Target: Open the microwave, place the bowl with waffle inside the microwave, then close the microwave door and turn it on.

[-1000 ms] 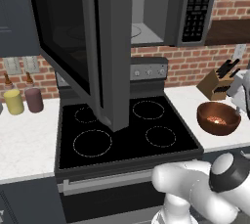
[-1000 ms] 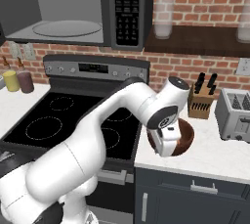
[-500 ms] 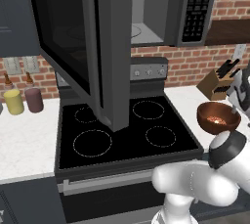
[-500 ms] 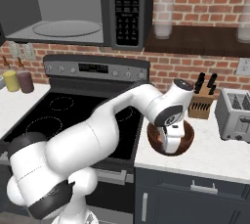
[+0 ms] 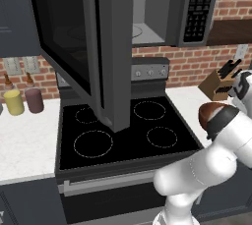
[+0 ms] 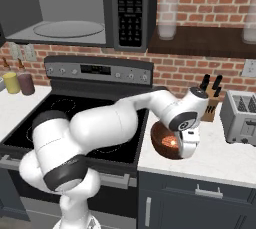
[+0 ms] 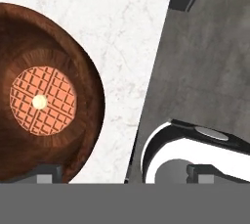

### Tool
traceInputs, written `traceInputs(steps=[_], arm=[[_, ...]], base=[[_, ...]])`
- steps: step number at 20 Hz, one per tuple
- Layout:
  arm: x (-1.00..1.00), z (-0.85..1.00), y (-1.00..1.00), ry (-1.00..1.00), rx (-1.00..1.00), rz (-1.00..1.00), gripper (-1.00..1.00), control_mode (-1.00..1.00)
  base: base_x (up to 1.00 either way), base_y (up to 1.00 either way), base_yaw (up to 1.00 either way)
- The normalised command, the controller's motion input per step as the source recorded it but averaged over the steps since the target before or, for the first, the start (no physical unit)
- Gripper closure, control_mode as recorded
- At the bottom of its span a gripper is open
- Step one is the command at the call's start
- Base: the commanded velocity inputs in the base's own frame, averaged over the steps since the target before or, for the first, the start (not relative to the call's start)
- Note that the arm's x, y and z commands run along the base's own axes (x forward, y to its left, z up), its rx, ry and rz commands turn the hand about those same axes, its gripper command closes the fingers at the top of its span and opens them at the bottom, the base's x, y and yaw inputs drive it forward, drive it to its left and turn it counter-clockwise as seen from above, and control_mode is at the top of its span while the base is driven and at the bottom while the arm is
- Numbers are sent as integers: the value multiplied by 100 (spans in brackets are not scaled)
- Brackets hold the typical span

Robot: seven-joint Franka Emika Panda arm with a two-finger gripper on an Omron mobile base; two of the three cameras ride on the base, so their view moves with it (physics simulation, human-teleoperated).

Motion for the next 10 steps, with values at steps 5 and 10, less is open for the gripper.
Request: traceInputs(steps=[5,10], arm=[[24,-16,-2,0,0,0,-100,-100],[19,-32,0,0,0,0,-100,-100]], base=[[0,0,0],[0,0,0]])
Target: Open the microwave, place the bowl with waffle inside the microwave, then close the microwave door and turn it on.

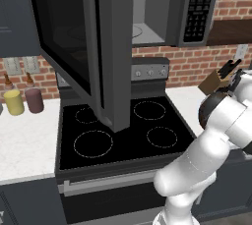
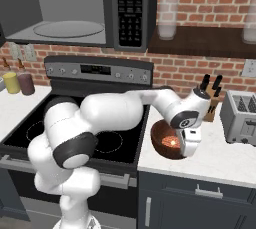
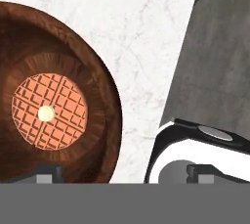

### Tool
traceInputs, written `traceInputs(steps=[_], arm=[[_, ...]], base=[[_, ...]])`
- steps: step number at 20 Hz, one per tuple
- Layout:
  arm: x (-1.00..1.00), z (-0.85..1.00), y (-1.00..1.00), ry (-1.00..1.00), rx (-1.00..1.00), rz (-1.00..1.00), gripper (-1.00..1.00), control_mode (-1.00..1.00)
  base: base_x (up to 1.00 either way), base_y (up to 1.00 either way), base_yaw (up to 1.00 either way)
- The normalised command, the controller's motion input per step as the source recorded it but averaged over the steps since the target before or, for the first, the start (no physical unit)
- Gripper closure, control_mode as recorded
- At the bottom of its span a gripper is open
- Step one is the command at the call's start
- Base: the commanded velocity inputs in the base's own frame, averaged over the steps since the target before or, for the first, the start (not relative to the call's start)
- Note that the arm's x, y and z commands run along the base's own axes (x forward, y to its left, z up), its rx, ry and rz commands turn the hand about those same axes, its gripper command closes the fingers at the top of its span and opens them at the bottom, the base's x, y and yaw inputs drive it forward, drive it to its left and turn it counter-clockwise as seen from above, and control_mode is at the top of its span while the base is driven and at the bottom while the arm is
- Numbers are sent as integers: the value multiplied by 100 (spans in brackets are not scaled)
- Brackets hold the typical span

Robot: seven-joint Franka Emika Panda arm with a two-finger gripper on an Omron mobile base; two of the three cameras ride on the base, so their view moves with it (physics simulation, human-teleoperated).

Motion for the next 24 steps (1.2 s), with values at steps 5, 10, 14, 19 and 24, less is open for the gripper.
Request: traceInputs(steps=[5,10,14,19,24], arm=[[13,-42,0,0,0,0,-100,-100],[20,-34,0,0,0,0,-100,-100],[36,-17,0,0,0,0,-100,-100],[26,-16,0,0,0,0,-100,-100],[2,-1,0,0,0,0,100,-100]], base=[[0,0,0],[0,0,0],[0,0,0],[0,0,0],[0,0,0]])
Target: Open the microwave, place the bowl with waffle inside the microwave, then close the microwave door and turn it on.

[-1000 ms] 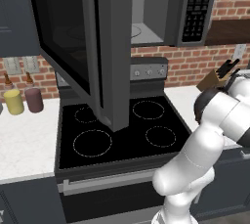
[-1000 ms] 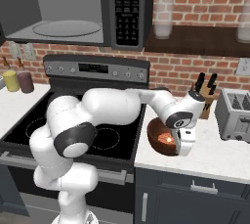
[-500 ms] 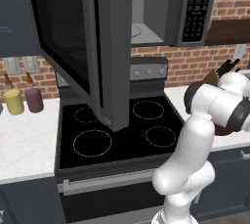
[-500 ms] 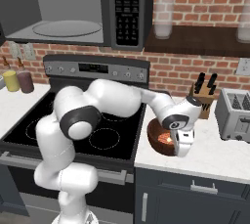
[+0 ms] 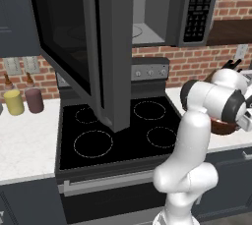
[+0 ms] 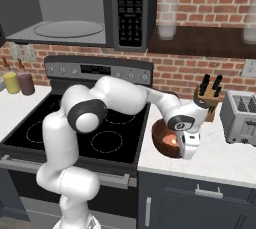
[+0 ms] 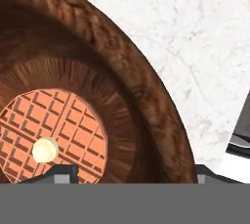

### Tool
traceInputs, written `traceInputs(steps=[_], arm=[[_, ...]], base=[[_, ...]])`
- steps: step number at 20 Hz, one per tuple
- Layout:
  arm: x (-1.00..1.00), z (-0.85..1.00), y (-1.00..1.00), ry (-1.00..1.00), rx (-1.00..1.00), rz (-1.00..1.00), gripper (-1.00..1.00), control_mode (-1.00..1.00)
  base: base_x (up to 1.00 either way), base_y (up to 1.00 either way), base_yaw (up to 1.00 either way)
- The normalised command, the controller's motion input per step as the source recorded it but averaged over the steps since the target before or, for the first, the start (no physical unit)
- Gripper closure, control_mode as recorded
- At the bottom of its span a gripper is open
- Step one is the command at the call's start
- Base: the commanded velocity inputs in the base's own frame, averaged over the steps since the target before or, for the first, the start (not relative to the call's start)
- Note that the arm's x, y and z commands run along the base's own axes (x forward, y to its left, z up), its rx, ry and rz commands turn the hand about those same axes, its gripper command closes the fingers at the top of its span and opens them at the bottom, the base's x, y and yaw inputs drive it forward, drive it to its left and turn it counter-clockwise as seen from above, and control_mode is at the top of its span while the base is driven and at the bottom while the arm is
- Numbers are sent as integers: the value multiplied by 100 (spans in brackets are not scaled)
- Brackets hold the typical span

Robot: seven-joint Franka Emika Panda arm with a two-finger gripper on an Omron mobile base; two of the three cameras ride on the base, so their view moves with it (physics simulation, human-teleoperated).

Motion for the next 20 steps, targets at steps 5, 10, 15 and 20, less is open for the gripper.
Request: traceInputs(steps=[5,10,15,20], arm=[[0,-3,0,0,0,0,100,-100],[-13,-7,0,0,0,0,100,-100],[-62,15,8,0,0,0,100,-100],[-87,87,23,-4,0,3,100,-100]], base=[[0,0,0],[0,0,0],[0,0,0],[0,0,0]])
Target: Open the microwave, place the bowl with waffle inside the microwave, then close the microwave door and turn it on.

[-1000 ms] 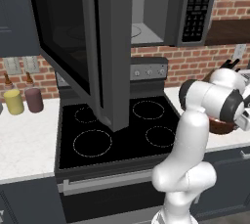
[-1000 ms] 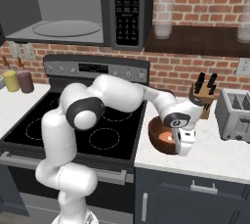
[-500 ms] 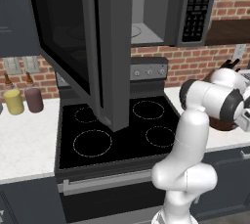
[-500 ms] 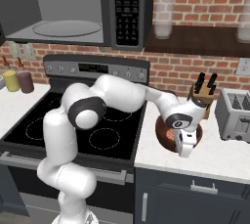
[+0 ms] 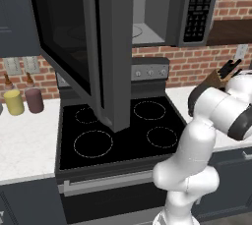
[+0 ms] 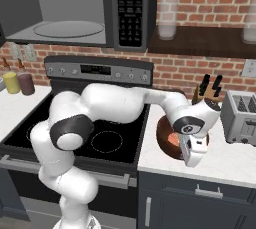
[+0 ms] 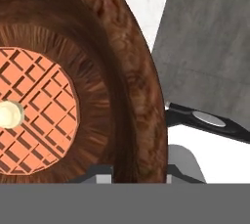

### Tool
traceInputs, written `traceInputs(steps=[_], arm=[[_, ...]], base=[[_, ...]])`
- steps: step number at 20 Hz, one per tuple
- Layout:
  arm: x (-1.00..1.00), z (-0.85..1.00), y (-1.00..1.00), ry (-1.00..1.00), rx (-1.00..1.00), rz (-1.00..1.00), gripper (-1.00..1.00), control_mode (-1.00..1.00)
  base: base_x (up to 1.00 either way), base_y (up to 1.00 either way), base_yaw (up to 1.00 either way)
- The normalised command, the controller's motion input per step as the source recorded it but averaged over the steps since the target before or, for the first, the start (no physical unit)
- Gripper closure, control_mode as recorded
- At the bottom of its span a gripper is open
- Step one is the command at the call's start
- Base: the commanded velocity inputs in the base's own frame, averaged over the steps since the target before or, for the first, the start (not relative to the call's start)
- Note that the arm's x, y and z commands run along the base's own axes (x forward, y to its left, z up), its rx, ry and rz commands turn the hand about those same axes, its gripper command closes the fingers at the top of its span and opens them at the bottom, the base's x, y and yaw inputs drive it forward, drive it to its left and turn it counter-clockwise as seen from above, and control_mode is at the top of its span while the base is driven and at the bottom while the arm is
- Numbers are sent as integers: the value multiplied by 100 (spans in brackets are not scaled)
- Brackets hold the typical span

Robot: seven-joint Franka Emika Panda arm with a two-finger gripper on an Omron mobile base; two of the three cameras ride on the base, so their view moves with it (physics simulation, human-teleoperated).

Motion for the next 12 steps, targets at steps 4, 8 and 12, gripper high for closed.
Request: traceInputs(steps=[4,8,12], arm=[[-75,100,46,-18,-2,10,100,-100],[-74,100,67,-18,-5,14,100,-100],[-33,94,100,-16,-12,10,100,-100]], base=[[0,0,0],[0,0,0],[0,0,0]])
